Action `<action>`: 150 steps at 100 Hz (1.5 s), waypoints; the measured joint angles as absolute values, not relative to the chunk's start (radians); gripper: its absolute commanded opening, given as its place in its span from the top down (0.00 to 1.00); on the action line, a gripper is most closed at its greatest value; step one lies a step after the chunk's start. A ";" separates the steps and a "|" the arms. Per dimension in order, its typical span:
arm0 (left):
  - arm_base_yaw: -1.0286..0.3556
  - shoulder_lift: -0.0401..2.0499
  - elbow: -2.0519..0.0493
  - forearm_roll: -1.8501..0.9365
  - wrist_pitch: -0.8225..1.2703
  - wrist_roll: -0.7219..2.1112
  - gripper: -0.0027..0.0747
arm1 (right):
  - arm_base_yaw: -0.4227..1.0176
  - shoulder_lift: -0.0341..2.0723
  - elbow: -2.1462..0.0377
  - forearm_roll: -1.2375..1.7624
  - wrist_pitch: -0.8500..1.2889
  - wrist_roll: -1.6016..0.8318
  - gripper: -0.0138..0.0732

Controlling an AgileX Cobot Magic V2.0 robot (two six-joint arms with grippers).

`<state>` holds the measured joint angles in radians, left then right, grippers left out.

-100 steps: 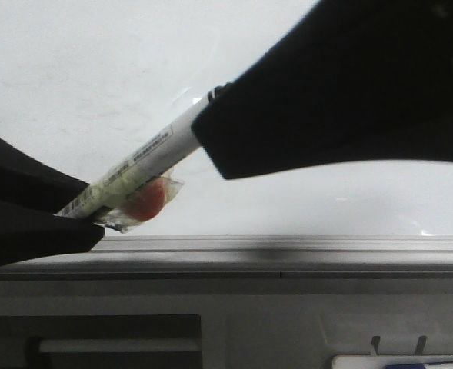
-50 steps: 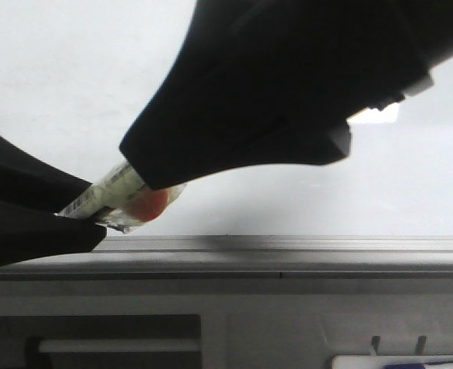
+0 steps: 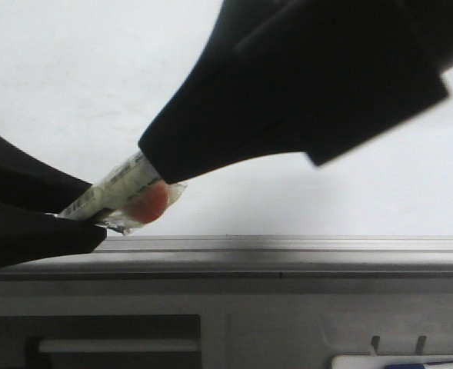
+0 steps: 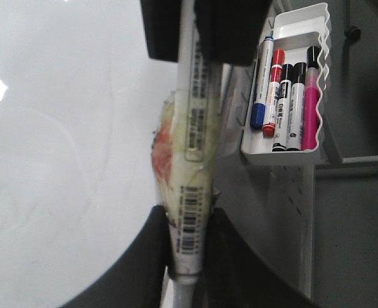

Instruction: Write number 3 on whiteboard

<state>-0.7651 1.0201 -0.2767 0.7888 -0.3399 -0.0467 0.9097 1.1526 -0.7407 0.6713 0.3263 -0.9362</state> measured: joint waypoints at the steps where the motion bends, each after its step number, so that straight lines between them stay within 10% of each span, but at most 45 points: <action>1: -0.765 1.020 -0.277 0.791 -0.340 -0.047 0.80 | 0.910 1.153 -0.741 0.671 0.328 -0.936 0.91; 19: -0.763 0.990 -0.276 0.739 -0.336 -0.047 0.45 | 0.910 1.153 -0.741 0.671 0.340 -0.936 0.91; 77: -0.763 0.562 -0.273 0.455 -0.166 -0.047 0.54 | 0.750 1.124 -0.839 0.662 0.346 -0.934 0.91; 150: -0.763 0.544 -0.273 0.347 -0.136 -0.047 0.54 | 0.552 1.187 -0.976 0.632 0.419 -0.934 0.91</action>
<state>-0.7633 0.5435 -0.2730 0.3470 -0.1363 -0.0467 0.5519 1.1873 -0.9757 0.6323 0.4191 -0.9342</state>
